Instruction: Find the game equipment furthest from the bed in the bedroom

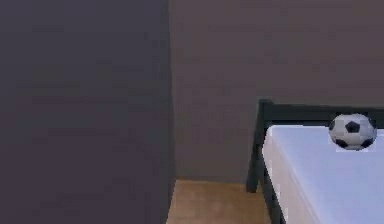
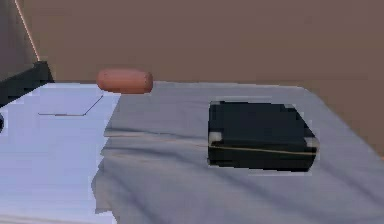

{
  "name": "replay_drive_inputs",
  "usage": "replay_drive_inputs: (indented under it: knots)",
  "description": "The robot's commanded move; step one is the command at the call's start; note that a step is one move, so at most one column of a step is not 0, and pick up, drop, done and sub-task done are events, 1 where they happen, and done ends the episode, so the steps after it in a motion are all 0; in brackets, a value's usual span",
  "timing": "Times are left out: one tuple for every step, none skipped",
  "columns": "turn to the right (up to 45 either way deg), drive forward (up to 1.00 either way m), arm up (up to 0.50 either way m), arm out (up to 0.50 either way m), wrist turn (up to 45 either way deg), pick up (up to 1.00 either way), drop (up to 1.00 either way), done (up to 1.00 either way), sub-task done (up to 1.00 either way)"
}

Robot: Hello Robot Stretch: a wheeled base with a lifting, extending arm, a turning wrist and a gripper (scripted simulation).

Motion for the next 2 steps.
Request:
replay_drive_inputs:
  knots:
    - [3.0, 0.00, 0.00, 0.00, 0.0, 0.00, 0.00, 0.00, 0.00]
    - [0.0, 0.80, 0.00, 0.00, 0.0, 0.00, 0.00, 0.00, 0.00]
